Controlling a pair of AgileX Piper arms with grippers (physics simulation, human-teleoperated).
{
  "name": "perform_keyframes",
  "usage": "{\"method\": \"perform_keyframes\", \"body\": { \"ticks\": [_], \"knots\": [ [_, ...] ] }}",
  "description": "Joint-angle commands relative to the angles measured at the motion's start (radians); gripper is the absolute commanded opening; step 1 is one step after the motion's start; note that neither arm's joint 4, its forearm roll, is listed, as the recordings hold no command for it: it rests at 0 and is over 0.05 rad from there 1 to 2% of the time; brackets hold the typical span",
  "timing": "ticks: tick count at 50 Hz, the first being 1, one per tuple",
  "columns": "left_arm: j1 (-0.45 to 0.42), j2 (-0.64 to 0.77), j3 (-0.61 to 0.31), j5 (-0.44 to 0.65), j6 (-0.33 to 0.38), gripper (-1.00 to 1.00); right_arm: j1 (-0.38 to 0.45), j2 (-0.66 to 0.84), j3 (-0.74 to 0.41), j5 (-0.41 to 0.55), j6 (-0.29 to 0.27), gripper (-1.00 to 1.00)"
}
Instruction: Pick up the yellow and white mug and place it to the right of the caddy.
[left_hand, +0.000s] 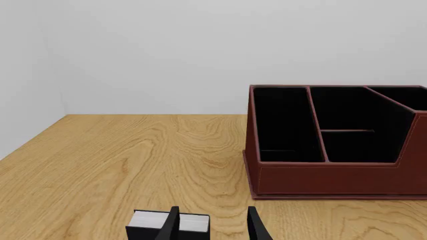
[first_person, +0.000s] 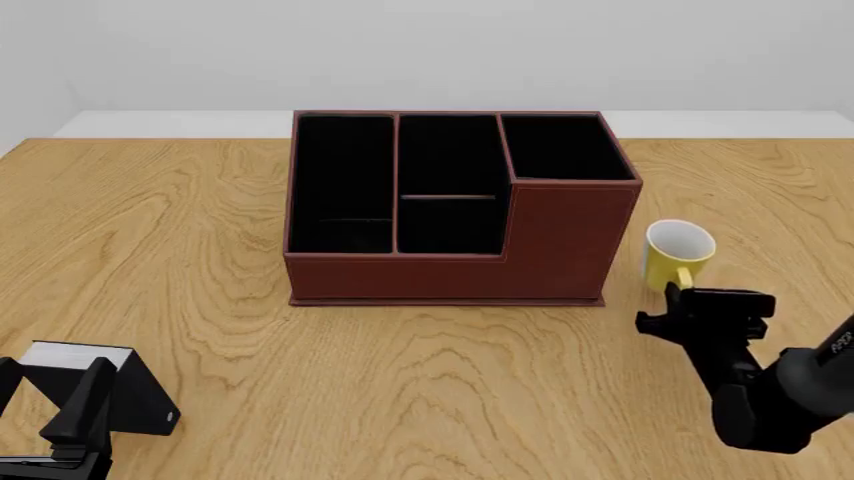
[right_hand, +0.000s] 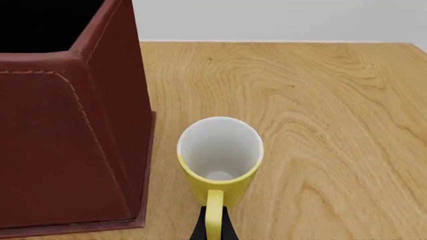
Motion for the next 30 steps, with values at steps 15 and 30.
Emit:
{"method": "perform_keyframes", "body": {
  "ticks": [15, 30],
  "knots": [
    [0.0, 0.0, 0.0, 0.0, 0.0, 1.0, -0.007, 0.045, -0.019, -0.011, 0.007, -1.0],
    [0.0, 0.0, 0.0, 0.0, 0.0, 1.0, -0.009, 0.065, -0.03, -0.01, 0.003, -1.0]
  ]
}}
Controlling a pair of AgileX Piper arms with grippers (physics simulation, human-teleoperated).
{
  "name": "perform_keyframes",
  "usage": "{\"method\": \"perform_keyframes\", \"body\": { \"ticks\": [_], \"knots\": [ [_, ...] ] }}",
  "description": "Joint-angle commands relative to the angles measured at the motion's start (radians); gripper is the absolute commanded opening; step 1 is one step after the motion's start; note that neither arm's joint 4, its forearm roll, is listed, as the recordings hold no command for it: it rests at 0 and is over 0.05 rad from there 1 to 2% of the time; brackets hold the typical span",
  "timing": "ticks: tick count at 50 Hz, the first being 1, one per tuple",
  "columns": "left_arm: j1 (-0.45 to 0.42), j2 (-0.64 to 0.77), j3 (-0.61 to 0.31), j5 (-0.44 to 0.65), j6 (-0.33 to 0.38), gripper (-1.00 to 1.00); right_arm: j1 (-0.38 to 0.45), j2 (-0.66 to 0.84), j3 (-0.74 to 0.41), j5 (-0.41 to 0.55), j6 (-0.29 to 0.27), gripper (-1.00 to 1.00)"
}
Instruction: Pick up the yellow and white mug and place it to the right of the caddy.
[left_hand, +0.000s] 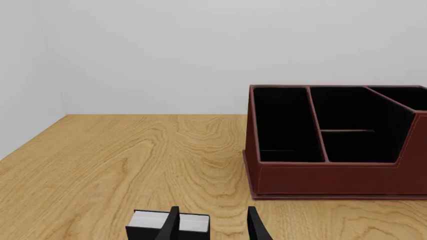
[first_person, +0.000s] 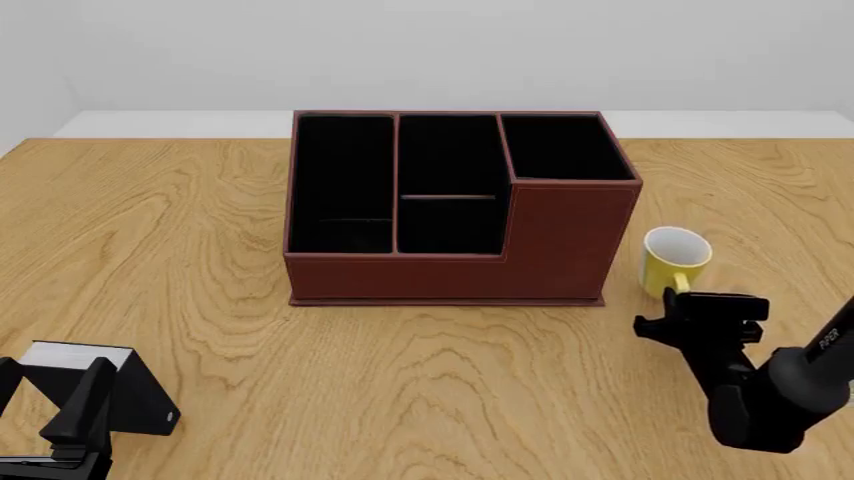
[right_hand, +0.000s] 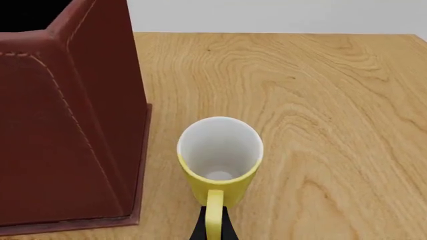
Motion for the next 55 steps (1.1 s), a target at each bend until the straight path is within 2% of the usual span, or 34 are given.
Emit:
{"method": "perform_keyframes", "body": {
  "ticks": [1, 32, 33, 55],
  "knots": [
    [0.0, 0.0, 0.0, 0.0, 0.0, 1.0, -0.004, 0.012, -0.009, -0.002, 0.008, -1.0],
    [0.0, 0.0, 0.0, 0.0, 0.0, 1.0, -0.011, 0.039, -0.021, -0.003, 0.0, -1.0],
    [0.0, 0.0, 0.0, 0.0, 0.0, 1.0, -0.011, 0.04, -0.02, -0.003, -0.004, 1.0],
    [0.0, 0.0, 0.0, 0.0, 0.0, 1.0, -0.015, -0.049, 0.045, -0.003, -0.04, 1.0]
  ]
}}
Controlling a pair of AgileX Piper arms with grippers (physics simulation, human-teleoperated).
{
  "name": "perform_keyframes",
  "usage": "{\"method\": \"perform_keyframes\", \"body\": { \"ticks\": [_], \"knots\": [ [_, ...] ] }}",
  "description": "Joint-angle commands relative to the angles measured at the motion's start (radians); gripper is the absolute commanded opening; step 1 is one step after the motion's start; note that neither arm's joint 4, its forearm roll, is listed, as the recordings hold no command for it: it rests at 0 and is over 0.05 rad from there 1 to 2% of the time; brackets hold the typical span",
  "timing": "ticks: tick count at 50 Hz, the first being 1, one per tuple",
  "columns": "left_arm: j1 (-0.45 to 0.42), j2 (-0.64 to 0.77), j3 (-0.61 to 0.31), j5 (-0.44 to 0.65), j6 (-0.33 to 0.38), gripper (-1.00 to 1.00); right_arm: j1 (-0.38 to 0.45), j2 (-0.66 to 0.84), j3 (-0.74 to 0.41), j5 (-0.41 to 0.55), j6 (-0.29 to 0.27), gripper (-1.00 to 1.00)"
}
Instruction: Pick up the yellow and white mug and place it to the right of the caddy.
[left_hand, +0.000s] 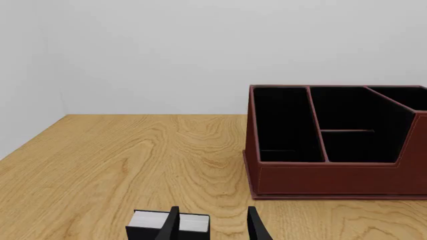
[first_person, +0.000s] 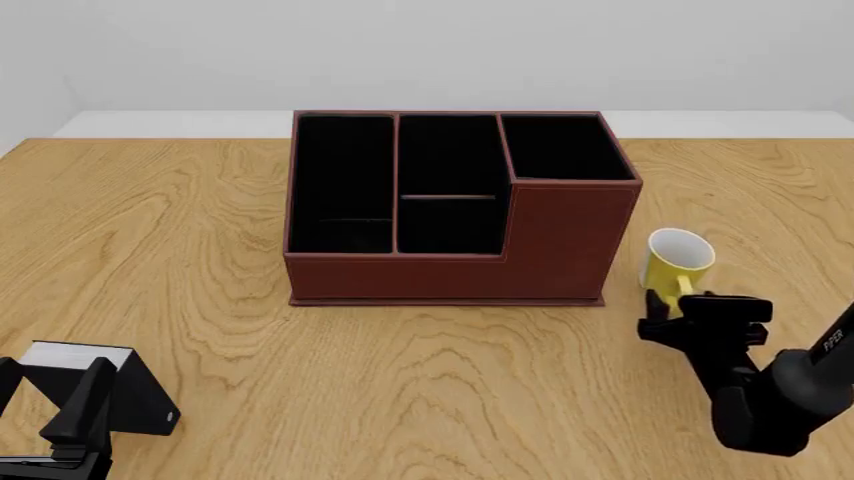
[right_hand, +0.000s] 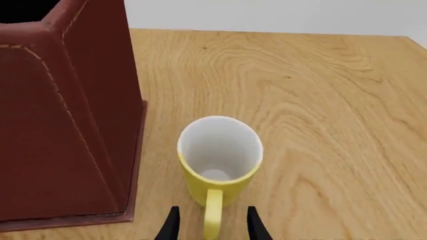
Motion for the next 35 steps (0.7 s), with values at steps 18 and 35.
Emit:
{"method": "perform_keyframes", "body": {
  "ticks": [18, 35],
  "knots": [
    [0.0, 0.0, 0.0, 0.0, 0.0, 1.0, 0.024, -0.198, 0.171, 0.0, -0.007, 1.0],
    [0.0, 0.0, 0.0, 0.0, 0.0, 1.0, 0.022, -0.316, 0.25, 0.002, -0.022, 1.0]
  ]
}}
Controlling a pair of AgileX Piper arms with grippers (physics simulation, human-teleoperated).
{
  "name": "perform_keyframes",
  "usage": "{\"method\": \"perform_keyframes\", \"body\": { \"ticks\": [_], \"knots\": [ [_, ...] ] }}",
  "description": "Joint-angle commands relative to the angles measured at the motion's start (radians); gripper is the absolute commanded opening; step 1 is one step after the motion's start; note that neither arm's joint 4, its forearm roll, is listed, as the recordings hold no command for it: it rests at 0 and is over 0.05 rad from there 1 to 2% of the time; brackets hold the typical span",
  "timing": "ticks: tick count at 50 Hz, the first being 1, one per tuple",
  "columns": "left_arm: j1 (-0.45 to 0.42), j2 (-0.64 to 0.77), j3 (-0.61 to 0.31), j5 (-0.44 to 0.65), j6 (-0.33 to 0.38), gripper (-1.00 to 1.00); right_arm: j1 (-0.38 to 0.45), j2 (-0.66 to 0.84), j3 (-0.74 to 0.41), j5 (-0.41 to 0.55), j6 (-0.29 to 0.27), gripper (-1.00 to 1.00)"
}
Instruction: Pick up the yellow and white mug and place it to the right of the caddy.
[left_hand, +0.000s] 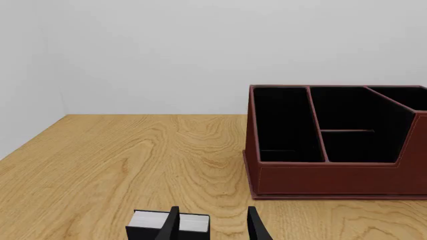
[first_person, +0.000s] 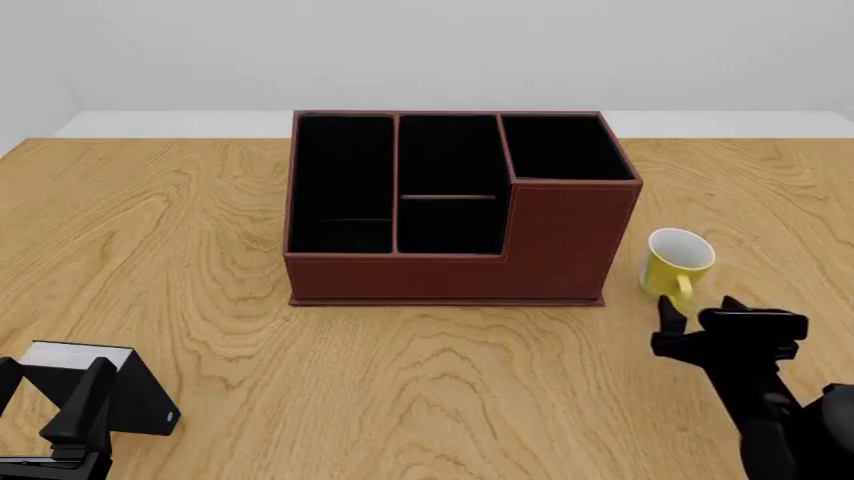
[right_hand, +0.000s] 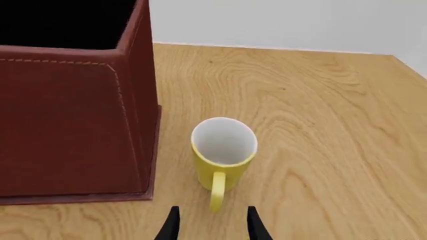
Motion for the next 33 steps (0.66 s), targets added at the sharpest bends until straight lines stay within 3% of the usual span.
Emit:
{"method": "perform_keyframes", "body": {
  "ticks": [1, 19, 33],
  "knots": [
    [0.0, 0.0, 0.0, 0.0, 0.0, 1.0, 0.003, -0.077, 0.056, 0.001, -0.01, 1.0],
    [0.0, 0.0, 0.0, 0.0, 0.0, 1.0, 0.0, -0.204, 0.119, 0.034, -0.028, 1.0],
    [0.0, 0.0, 0.0, 0.0, 0.0, 1.0, 0.007, -0.349, 0.15, 0.126, -0.031, 1.0]
  ]
}}
